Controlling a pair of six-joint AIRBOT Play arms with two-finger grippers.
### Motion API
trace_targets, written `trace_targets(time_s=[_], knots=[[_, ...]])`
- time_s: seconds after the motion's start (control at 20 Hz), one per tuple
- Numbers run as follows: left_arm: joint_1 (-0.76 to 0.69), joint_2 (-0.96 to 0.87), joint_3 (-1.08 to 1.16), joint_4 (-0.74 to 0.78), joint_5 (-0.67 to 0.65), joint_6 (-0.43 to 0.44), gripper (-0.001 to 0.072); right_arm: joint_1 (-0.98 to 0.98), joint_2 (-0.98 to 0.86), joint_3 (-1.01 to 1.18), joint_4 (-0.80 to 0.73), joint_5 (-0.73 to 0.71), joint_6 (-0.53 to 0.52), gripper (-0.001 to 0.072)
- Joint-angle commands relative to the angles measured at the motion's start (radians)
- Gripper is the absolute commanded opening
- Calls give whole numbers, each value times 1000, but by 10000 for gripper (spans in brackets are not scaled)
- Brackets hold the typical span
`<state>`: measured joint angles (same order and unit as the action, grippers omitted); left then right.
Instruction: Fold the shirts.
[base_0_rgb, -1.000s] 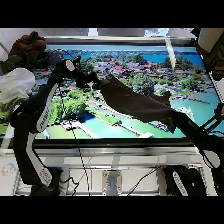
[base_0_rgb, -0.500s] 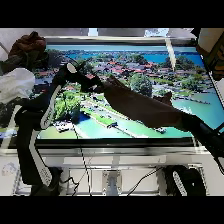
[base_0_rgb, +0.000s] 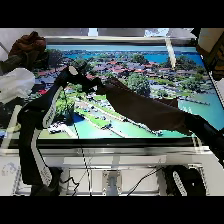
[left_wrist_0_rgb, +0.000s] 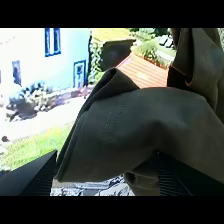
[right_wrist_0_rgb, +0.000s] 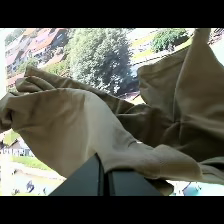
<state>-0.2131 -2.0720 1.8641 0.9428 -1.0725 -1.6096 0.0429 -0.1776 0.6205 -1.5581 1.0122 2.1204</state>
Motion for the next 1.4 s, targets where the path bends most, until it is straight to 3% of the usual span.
trace_targets(time_s=[0.0,0.05,0.1,0.2,0.35,0.4,0.65,0.75,0.95,1.1,1.2,1.35], knots=[[-1,-9,0,-7,-8,37,682,0,0,2,-9,-18,0,27],[-1,-16,0,-18,-14,37,603,0,0,2,-9,-18,0,26],[-1,-24,0,-42,-23,40,461,0,0,2,-9,-21,0,27],[-1,-43,0,-127,-24,44,15,0,0,2,-9,-34,0,27],[-1,-54,0,-312,-21,151,13,0,0,2,-10,-63,-1,27],[2,-53,2,-439,-27,209,12,0,0,2,-13,-80,-1,27],[8,27,23,-1426,-136,682,10,0,0,74,-76,-103,-51,26],[14,140,23,-1556,-168,777,9,0,0,187,-123,-69,-89,26],[26,481,23,-1377,-121,877,9,0,0,465,-174,37,-196,25],[26,782,23,-940,21,833,9,1,0,658,-174,90,-277,25],[24,965,23,-535,72,661,9,3,-1,757,-158,95,-312,25],[24,1157,22,20,22,313,9,19,-23,820,-90,108,-356,25]])
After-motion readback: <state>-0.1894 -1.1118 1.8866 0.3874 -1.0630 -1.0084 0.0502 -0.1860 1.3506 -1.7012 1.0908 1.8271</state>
